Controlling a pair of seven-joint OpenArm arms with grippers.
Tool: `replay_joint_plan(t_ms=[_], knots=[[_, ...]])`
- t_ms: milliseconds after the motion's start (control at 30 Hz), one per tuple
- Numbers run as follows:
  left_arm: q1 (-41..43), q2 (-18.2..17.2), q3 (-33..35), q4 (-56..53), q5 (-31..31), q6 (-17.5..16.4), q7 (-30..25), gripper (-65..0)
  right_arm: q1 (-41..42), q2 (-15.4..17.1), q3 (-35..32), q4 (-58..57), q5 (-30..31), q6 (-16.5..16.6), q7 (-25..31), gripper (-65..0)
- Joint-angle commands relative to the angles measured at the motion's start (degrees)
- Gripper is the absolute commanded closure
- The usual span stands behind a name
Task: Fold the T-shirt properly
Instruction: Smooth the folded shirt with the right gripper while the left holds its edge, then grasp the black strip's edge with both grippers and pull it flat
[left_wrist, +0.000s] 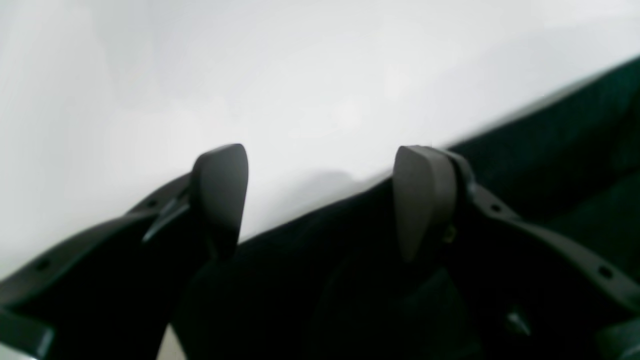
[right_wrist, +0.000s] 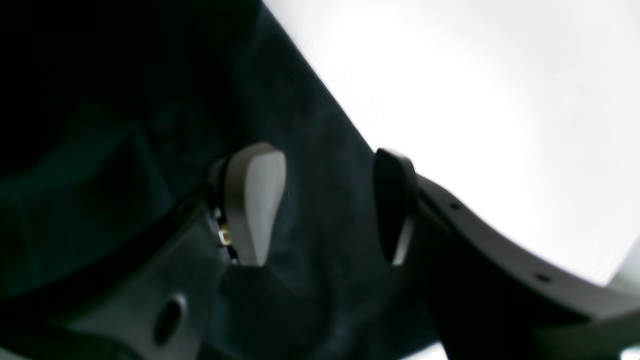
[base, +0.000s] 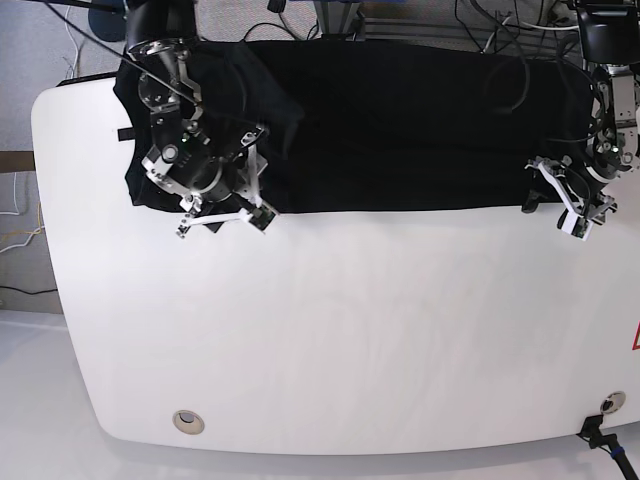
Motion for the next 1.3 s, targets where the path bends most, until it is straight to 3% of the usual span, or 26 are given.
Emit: replay_joint_plan(t_ms=[0, 167, 333, 467, 600, 733, 800, 867, 1033, 1100, 1200, 1267], knots=[[-0.7, -1.2, -0.5, 1.0, -0.7, 0.0, -1.1, -40.7, -1.0, -2.0, -0.1, 0.2, -2.8, -0.1, 4.0, -30.3], [-0.7, -1.2, -0.6, 1.0, -0.7, 0.0, -1.1, -40.7, -7.1, -4.5, -0.2, 1.1, -2.1, -0.1, 4.8, -30.3], [-0.7, -1.2, -0.7, 0.8, -0.7, 0.0, -1.1, -40.7, -10.5, -4.3, -0.1, 1.5, 5.2, -0.1, 0.9, -30.3], [-0.7, -1.2, -0.7, 0.8, -0.7, 0.0, -1.1, -40.7, -10.5, -1.3, 0.0, 1.4, 16.3, -0.1, -1.4, -30.3], [-0.7, -1.2, -0.7, 1.1, -0.7, 0.0, -1.1, -40.7, -10.0, 1.8, -0.1, 1.3, 27.0, -0.1, -7.8, -30.3], [-0.7, -1.2, -1.2, 6.3, -0.8, 0.0, -1.1, -40.7, -7.8, 6.7, 0.7, 1.4, 35.5, -0.1, -8.7, -30.3], [-0.7, -1.2, -3.5, 8.0, -0.8, 0.0, -1.1, -40.3, -6.1, 8.1, 3.2, 1.4, 35.7, -0.1, -8.7, -30.3], [-0.8, -1.2, -5.5, 10.0, -0.8, 0.0, -2.2, -34.7, -4.7, 8.6, 7.0, 1.4, 35.6, -0.1, -8.6, -30.2], [2.6, -1.1, -5.6, 16.5, -1.0, -0.2, -5.0, -1.6, -2.6, 9.1, 15.1, 2.1, 33.6, -0.1, -7.5, -29.2], [5.7, 0.1, -5.7, 19.9, -1.0, -0.2, -5.0, 0.0, -3.1, 9.1, 14.5, 3.1, 29.7, -0.1, -3.6, -22.4], [12.0, 2.3, -5.8, 25.4, -0.8, -0.2, -5.0, 0.0, -5.5, 6.8, 13.8, 3.4, 23.0, -0.1, 0.5, -1.1], [16.4, 3.2, -5.8, 28.2, -0.8, -0.2, -5.0, 0.0, -7.6, 4.4, 13.7, 3.5, 18.3, -0.1, 3.4, 0.0]])
